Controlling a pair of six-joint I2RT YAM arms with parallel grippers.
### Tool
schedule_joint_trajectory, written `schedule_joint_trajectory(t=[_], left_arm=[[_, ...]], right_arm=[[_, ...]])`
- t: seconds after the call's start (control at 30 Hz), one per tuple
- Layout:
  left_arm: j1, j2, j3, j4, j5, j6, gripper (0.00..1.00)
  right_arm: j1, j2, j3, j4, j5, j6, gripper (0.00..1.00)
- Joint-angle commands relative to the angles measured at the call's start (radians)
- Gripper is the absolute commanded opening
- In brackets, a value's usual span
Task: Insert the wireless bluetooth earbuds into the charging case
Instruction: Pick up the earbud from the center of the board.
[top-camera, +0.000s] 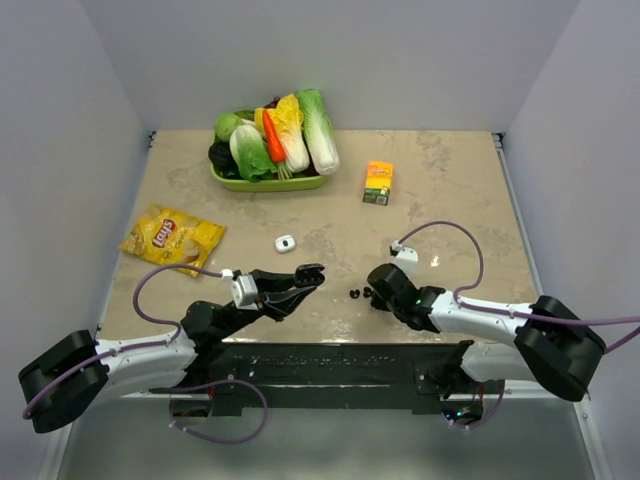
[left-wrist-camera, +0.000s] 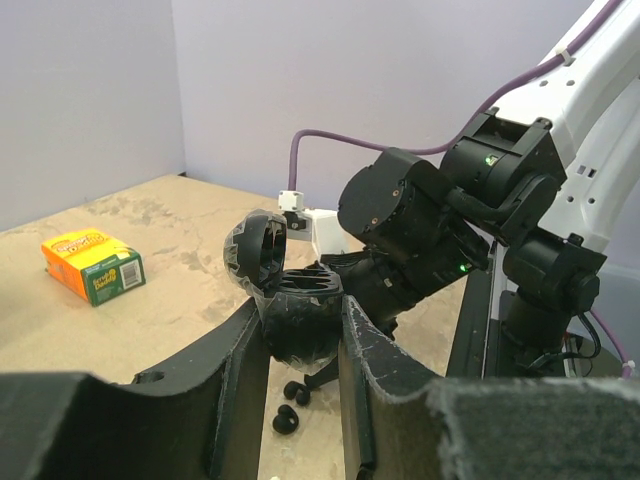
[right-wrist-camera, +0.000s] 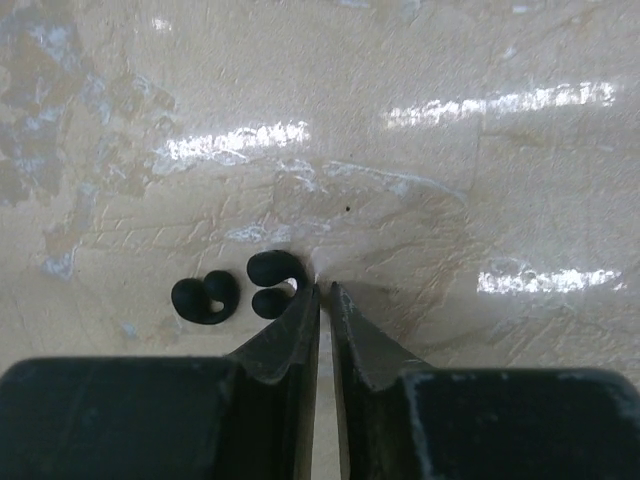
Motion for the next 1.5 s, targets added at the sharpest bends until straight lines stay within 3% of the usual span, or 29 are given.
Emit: schedule_joint_trajectory(t=[0.0, 0.23, 0.37, 0.57, 1.47], left_arm=[[-0.007, -0.004, -0.016, 0.327, -0.015, -0.002, 0.00], [-0.007, -0.015, -0.023, 0.322, -0.021, 0.001, 0.00], [-0.007, -0.009, -0.020, 0.327, -0.018, -0.002, 0.00], [-0.007, -0.010, -0.017, 0.319, -0.014, -0.010, 0.00], [-0.007, 0.004, -0.014, 0.314, -0.006, -0.021, 0.00]], right_arm=[[-0.029, 0.004, 0.036, -0.014, 0.044, -0.023, 0.20], [-0.029, -0.127, 0.049, -0.036, -0.015, -0.087, 0.38], [-0.029, -0.138, 0.050, 0.012, -0.029, -0.130, 0.44], [-0.030, -0.033, 0.098, -0.003, -0.031, -0.176, 0.41], [-0.038, 0.104, 0.094, 0.061, -0.092, -0.196, 0.34]])
